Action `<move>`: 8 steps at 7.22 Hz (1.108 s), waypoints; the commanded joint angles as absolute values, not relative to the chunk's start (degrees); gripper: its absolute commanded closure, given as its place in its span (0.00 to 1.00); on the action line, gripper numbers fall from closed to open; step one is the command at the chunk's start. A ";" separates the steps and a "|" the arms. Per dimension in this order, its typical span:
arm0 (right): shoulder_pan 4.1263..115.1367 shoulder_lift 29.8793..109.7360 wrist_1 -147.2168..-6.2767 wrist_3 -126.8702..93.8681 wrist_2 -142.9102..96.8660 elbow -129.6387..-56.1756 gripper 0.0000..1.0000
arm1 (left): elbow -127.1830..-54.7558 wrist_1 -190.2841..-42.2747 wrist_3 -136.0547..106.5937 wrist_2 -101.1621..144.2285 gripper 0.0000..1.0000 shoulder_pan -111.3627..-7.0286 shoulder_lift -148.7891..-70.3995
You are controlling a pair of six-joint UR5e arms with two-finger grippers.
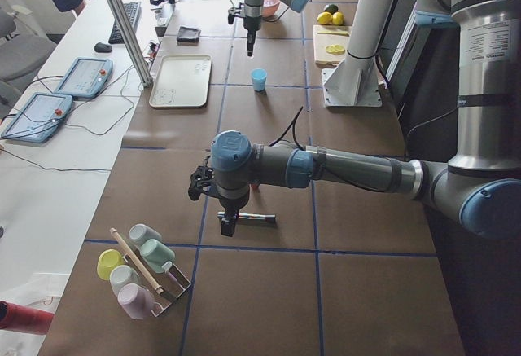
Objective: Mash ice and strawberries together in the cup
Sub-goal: 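Carry the ice with the right gripper over the blue cup, then open the right gripper to drop ice into the blue cup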
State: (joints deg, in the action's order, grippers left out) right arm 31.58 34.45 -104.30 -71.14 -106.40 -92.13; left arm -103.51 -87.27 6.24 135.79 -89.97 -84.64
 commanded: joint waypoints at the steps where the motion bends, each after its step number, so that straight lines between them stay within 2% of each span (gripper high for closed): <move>1: 28.75 33.49 -104.24 -72.25 -102.94 -88.78 1.00 | -103.45 -87.28 6.24 135.79 0.00 -89.91 -84.64; 3: 28.22 34.63 -104.24 -72.25 -102.48 -88.33 1.00 | -103.45 -87.28 6.24 135.79 0.00 -89.82 -84.55; 5: 27.25 35.33 -104.24 -72.16 -101.34 -88.24 0.94 | -103.45 -87.19 6.24 135.79 0.00 -89.82 -84.55; 6: 27.07 35.77 -104.15 -71.29 -101.34 -88.33 0.45 | -103.45 -87.19 6.24 135.79 0.00 -89.82 -84.55; 7: 26.72 35.95 -103.37 -72.15 -101.08 -88.42 0.01 | -103.45 -87.19 6.24 135.79 0.00 -89.82 -84.55; 8: 26.63 36.12 -103.36 -72.16 -101.07 -88.33 0.01 | -103.45 -87.19 6.24 135.79 0.00 -89.82 -84.55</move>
State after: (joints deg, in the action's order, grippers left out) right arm 26.86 35.86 -103.63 -71.97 -101.18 -88.35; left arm -103.45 -87.19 6.24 135.79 -89.83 -84.55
